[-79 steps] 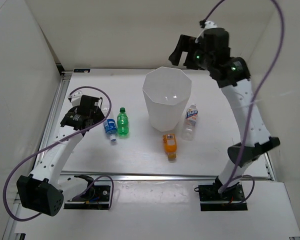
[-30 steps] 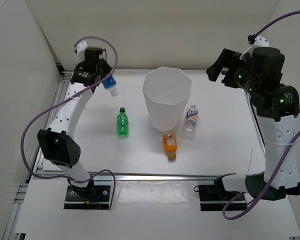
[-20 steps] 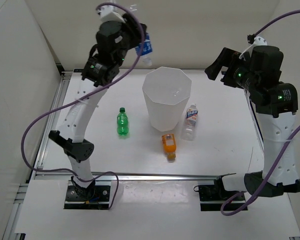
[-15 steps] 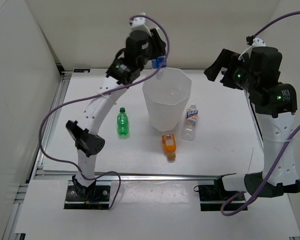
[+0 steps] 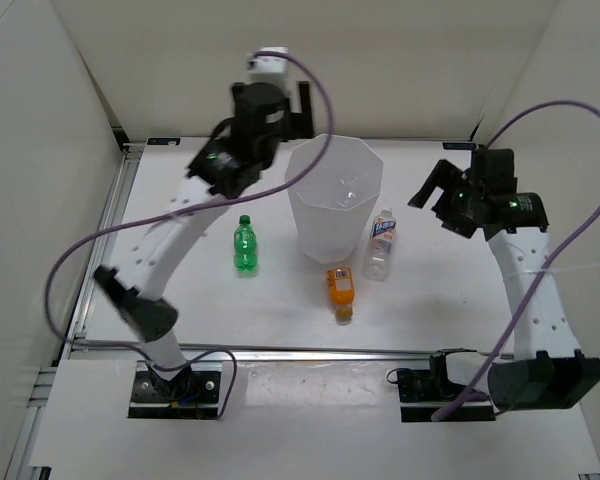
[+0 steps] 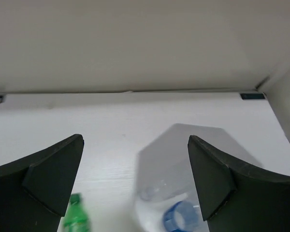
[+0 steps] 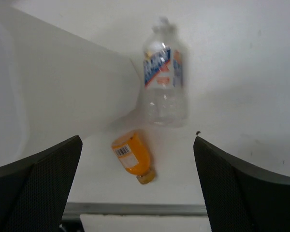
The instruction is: Put the plastic bottles in the bin
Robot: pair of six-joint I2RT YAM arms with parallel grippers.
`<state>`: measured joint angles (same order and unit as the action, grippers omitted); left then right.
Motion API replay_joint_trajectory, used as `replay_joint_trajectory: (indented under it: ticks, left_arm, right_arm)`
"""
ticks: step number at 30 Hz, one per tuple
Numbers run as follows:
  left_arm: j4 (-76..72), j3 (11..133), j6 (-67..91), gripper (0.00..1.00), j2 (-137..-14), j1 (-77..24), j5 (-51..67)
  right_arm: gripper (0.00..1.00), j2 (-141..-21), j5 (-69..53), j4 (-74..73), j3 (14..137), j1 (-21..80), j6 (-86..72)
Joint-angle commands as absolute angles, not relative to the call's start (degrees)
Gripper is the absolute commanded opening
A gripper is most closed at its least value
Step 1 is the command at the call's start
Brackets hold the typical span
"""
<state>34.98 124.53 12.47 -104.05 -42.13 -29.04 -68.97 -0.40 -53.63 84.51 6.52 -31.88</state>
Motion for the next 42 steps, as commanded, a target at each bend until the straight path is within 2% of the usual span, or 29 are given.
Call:
replay_joint_trajectory:
  ticks: [1,4,6,10,19,25,28,31,32,33,36,39,42]
  left_arm:
    - [33.75,111.88,11.68,1.0,-88.18,-36.31,-37.0]
    - [33.75,95.79,14.93,1.0,-77.46,-31.65,-34.9]
    - [33.75,89.24,18.79,1.0,-70.34,-29.37,-32.97]
    - [35.23,75.71,22.14,1.0,-61.8,-28.21,-32.17]
    - [48.68,69.79,26.63,1.0,-59.77,-25.76,-38.22]
    - [50.53,66.8,28.65,1.0,-59.77,-21.89,-34.99]
    - [51.15,66.8,29.7,1.0,-60.37,-20.05,-33.84]
    - [51.68,66.8,29.71,1.0,-61.43,-18.55,-32.61]
    - [51.68,67.32,29.71,1.0,-61.44,-17.59,-32.09]
    - [51.68,67.32,29.71,1.0,-62.22,-17.58,-32.08]
    - [51.68,68.46,30.41,1.0,-64.15,-15.21,-32.08]
    - [51.68,67.68,32.86,1.0,-64.68,-14.5,-32.08]
    - [51.16,64.27,35.76,1.0,-64.69,-13.97,-31.55]
  right_arm:
    - [1.0,-70.13,-8.07,-48.0,75.34,3.08,-36.99]
    - [0.96,-75.31,-10.72,-44.66,69.71,2.37,-37.87]
    - [0.95,-78.73,-12.91,-40.79,67.34,2.37,-37.88]
    - [0.95,-85.94,-14.15,-37.71,70.03,2.9,-35.25]
    - [0.96,-105.09,-13.98,-37.71,79.8,4.12,-31.38]
    - [0.96,-114.07,-13.97,-38.23,83.58,6.76,-30.85]
    - [0.88,-117.15,-13.45,-38.85,84.11,6.77,-30.32]
    - [0.67,-117.77,-9.86,-39.98,81.92,6.77,-31.03]
    - [0.58,-116.64,-7.93,-39.99,80.61,6.25,-31.9]
    - [0.45,-116.11,-5.65,-43.04,80.6,6.24,-32.77]
    - [0.32,-112.16,1.11,-50.24,80.07,3.87,-36.03]
    - [0.29,-103.82,4.91,-55.27,82.08,2.47,-38.4]
    - [0.26,-95.38,6.42,-60.37,90.15,2.46,-39.55]
